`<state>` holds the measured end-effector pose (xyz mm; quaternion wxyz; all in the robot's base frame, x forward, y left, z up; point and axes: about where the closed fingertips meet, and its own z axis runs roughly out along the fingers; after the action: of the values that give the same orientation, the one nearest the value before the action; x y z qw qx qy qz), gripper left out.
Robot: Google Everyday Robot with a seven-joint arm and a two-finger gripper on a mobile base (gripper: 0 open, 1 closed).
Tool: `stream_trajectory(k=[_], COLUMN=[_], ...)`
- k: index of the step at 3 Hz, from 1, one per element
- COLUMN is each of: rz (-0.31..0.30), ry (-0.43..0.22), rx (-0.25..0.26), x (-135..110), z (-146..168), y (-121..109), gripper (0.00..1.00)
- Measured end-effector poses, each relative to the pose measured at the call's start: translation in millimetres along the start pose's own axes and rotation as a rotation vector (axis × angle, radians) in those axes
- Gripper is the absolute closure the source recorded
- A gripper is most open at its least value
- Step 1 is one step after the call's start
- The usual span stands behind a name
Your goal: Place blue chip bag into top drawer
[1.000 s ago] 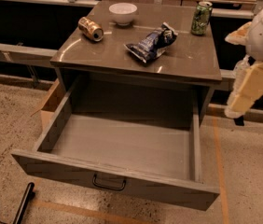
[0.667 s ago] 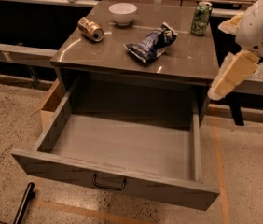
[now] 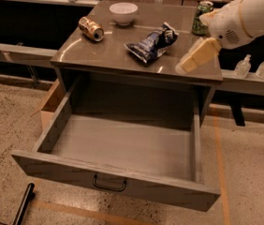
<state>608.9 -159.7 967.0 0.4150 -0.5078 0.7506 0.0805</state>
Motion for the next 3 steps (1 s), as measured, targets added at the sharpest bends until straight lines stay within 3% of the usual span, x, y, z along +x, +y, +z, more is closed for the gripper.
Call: stream_trajectory(k=[1,2,3], rz=[0.073,0.073,0.118], ry=[-0.092,-0.092,-0.106], rx=[0.033,0.033,0.052], x=[-11,-11,0], z=[60,60,74], y=[-35,-35,-39], gripper=[0.0,0.0,0.0])
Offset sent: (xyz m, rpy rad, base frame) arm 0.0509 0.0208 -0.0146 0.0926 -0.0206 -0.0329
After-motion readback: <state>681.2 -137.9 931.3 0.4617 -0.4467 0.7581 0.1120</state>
